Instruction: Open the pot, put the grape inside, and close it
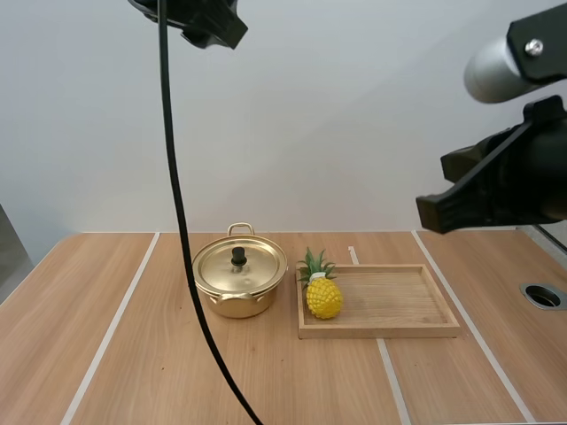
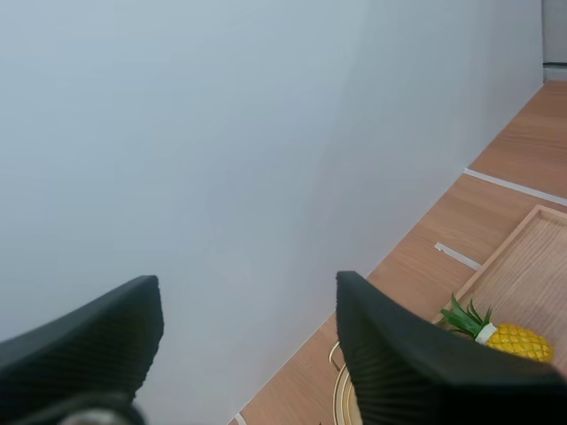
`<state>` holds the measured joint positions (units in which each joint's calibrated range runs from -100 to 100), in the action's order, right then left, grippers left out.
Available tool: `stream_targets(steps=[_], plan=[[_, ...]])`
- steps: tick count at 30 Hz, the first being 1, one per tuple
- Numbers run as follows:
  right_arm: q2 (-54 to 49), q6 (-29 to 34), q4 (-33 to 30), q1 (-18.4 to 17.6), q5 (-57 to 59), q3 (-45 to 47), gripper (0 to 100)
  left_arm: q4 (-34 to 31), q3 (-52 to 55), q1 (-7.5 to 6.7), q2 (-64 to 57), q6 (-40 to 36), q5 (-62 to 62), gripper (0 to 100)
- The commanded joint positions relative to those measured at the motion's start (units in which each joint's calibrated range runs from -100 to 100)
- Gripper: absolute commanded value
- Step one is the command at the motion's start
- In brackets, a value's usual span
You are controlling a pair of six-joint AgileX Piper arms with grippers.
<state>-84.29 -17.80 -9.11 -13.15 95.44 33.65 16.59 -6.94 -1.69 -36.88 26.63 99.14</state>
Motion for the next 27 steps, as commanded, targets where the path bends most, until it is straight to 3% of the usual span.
stream_targets(steps=[1, 9, 14, 18, 27], plan=[[-1.26, 2.02, -1.12, 2.39, -5.66, 0.08, 0, -2.89, -0.41, -0.05, -3.14, -3.88, -0.65, 64], [-3.33, 5.66, -0.86, 9.64, -12.46, 0.08, 0, -9.55, -0.41, -0.05, -10.28, -10.17, -0.49, 0], [-3.33, 7.43, 1.86, 12.15, -13.05, 0.08, 0, -10.31, 2.29, -0.05, -15.18, -12.61, -3.61, 0], [-3.33, 7.43, 4.53, 12.70, -13.05, 0.08, 0, -13.53, 8.31, -0.05, -19.94, -21.26, -11.97, 0], [-3.33, 7.54, 3.58, 12.69, -13.63, 0.08, 0, -20.89, 29.63, -0.05, -37.70, -40.59, -37.92, 0]])
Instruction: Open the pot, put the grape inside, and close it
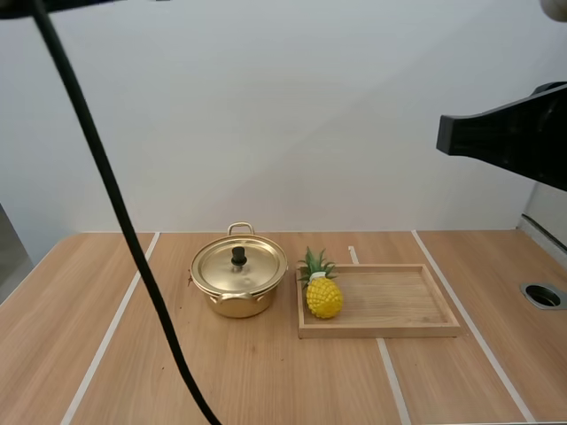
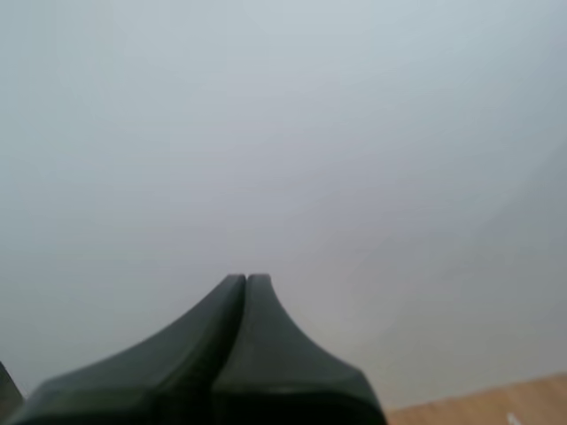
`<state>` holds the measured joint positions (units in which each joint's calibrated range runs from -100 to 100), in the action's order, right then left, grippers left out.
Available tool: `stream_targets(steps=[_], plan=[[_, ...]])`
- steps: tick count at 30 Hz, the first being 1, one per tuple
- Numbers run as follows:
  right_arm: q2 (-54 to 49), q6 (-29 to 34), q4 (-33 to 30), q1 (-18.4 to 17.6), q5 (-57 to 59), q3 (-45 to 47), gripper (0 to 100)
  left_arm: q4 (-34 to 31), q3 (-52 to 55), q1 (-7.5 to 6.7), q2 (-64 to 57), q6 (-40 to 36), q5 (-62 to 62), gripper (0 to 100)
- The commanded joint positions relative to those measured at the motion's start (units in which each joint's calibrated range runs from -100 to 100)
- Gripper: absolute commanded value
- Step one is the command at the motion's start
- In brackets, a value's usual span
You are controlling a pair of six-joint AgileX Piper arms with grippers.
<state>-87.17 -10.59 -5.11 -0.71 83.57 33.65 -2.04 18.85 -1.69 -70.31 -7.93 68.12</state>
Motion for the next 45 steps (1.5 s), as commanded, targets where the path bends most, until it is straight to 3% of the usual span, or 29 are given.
stream_targets(steps=[1, 10, 17, 22, 28, 38, 45], plan=[[-0.45, 0.57, -0.31, 0.26, -1.87, 0.08, 0, -2.86, 5.41, -0.05, -5.86, -7.34, -8.04, 0], [-9.53, 2.62, 0.55, 0.26, -15.78, 4.95, 0, -2.97, 16.87, -0.05, -20.26, -8.35, -11.12, 0], [-12.83, 3.97, -0.12, 0.18, -19.53, 12.05, 0, -3.44, 27.94, 0.07, -29.69, -9.25, -26.20, 0], [-12.83, 4.08, -1.23, 0.26, -28.75, 18.30, 0, -4.88, 36.35, 0.07, -29.69, -9.38, -30.97, 0], [-12.83, 4.08, -2.40, 0.26, -38.96, 25.51, 0, -4.88, 48.51, 0.07, -29.69, -9.90, -45.76, 0], [-12.83, 4.08, -2.49, 0.26, -41.35, 40.74, 0, -5.59, 60.07, 0.07, -29.69, -8.23, -39.25, 0], [-12.83, 4.08, -2.49, 0.26, -42.10, 51.99, 0, -5.48, 72.85, 0.15, -29.69, -8.44, -45.95, 0]])
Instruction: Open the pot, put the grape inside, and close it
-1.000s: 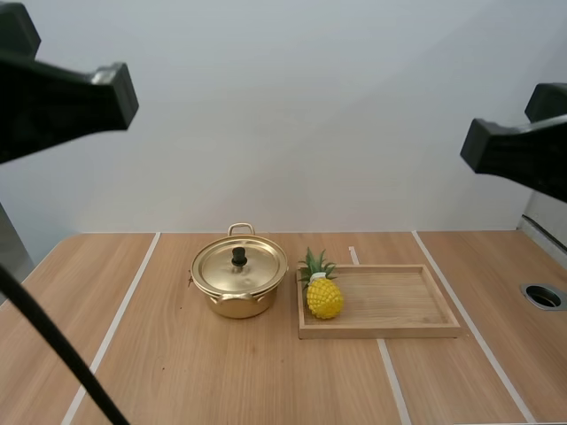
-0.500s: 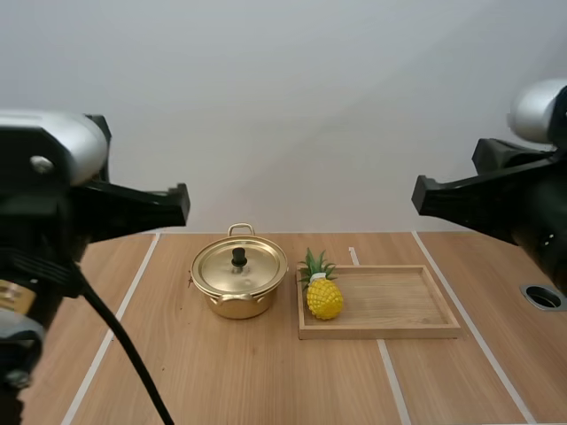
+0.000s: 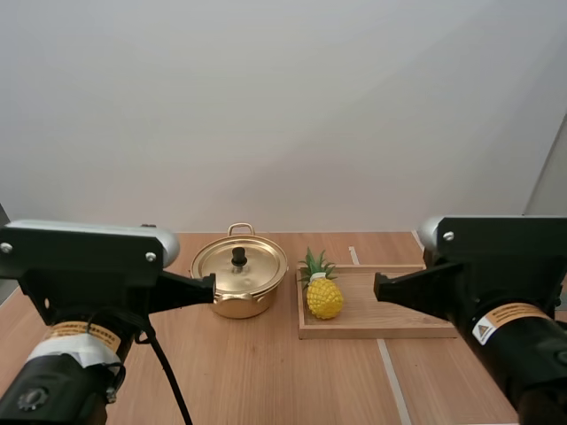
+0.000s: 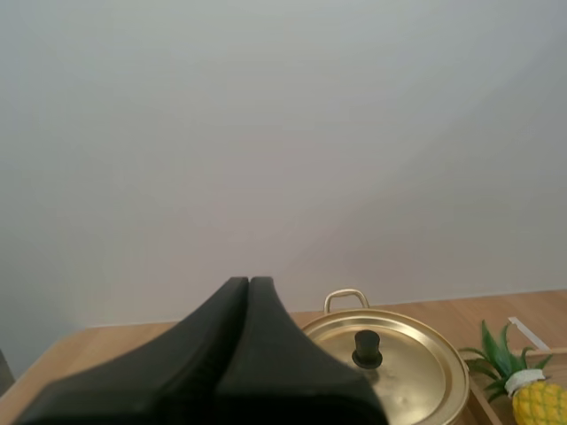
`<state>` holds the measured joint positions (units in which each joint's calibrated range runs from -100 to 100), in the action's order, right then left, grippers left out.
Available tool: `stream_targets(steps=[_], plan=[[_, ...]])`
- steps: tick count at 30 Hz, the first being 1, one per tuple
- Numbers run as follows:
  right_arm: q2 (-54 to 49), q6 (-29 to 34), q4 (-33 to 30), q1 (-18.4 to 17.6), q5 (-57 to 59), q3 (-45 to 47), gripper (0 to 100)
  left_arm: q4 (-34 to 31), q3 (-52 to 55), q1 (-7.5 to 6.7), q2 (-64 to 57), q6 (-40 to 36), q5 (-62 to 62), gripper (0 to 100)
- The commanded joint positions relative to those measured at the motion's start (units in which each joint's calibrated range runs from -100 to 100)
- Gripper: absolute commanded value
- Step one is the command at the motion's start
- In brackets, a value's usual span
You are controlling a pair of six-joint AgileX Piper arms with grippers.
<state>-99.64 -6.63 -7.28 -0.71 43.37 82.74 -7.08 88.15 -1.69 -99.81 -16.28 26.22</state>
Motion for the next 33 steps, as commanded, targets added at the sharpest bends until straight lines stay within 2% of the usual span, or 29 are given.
stream_targets(steps=[1, 5, 8, 17, 19, 33], plan=[[-0.36, 0.11, -0.32, 0.26, -3.41, 5.00, 0, -0.44, 5.46, 0.15, -0.19, -1.14, -5.47, 0], [-0.36, 0.11, -1.35, 0.26, -9.06, 9.80, 0, -0.44, 11.03, 0.15, -0.19, -6.34, -9.51, 0], [-0.36, 0.11, -1.50, 0.26, -9.06, 11.50, 0, -0.44, 11.85, 0.30, -0.19, -7.05, -10.27, 0], [-0.36, 0.11, -1.38, 0.42, -9.06, 15.47, 0, -0.05, 11.85, 0.38, -0.19, -9.91, 0.64, 0], [-0.36, 0.11, -1.38, 0.42, -9.06, 17.26, 0, 0.20, 11.85, 0.38, -0.19, -9.99, 4.44, 0], [-0.36, 0.11, -1.22, 0.42, -11.72, 17.26, 0, 0.20, 11.85, 0.61, -0.19, -7.57, 5.08, 0]])
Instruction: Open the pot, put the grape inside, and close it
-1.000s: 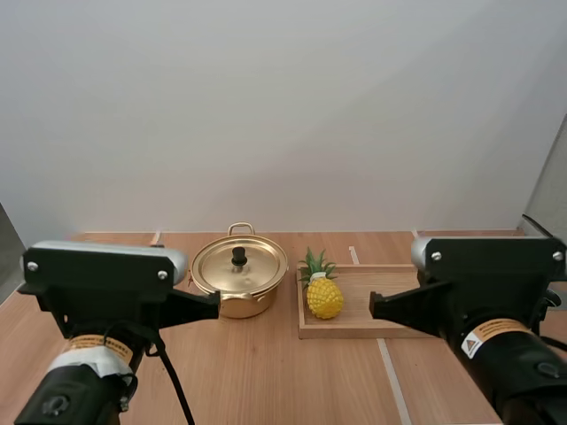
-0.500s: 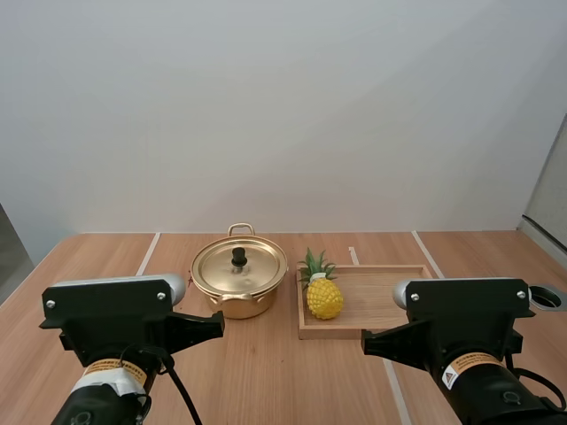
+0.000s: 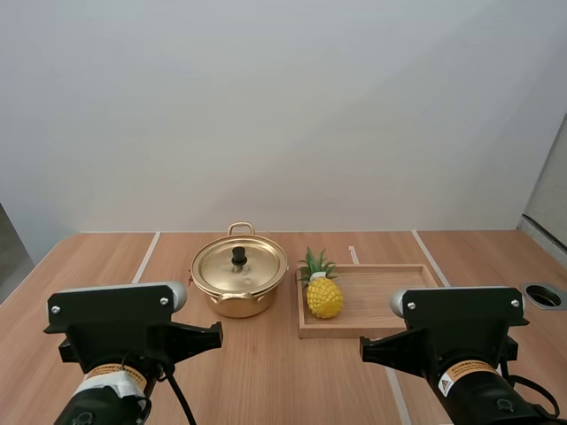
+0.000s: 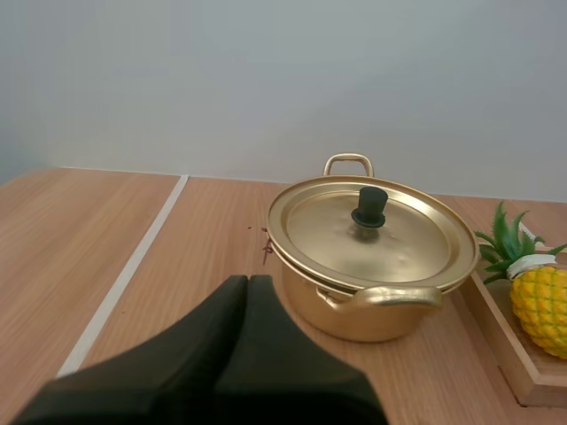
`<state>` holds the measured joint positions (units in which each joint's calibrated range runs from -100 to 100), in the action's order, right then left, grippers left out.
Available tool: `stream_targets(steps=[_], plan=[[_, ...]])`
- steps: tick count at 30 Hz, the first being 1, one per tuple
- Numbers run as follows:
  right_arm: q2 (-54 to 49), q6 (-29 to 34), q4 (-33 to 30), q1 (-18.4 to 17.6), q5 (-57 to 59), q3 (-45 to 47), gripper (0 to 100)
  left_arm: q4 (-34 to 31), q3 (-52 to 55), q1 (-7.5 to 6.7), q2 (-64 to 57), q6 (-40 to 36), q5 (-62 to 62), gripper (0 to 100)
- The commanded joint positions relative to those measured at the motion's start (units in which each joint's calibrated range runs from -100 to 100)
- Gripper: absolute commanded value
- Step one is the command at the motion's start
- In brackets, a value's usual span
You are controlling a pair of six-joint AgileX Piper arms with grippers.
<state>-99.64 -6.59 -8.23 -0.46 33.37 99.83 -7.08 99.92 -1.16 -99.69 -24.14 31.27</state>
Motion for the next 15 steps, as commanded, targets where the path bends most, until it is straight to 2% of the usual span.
stream_targets(steps=[1, 15], plan=[[-0.36, 0.07, -0.27, 0.17, -1.72, 0.17, 0, 0.20, 0.08, 0.08, -0.31, 0.30, 0.02, 0], [-0.36, 0.07, -0.27, 0.17, -1.72, 0.17, 0, 0.20, 0.08, 0.08, -0.31, 0.30, -0.16, 0]])
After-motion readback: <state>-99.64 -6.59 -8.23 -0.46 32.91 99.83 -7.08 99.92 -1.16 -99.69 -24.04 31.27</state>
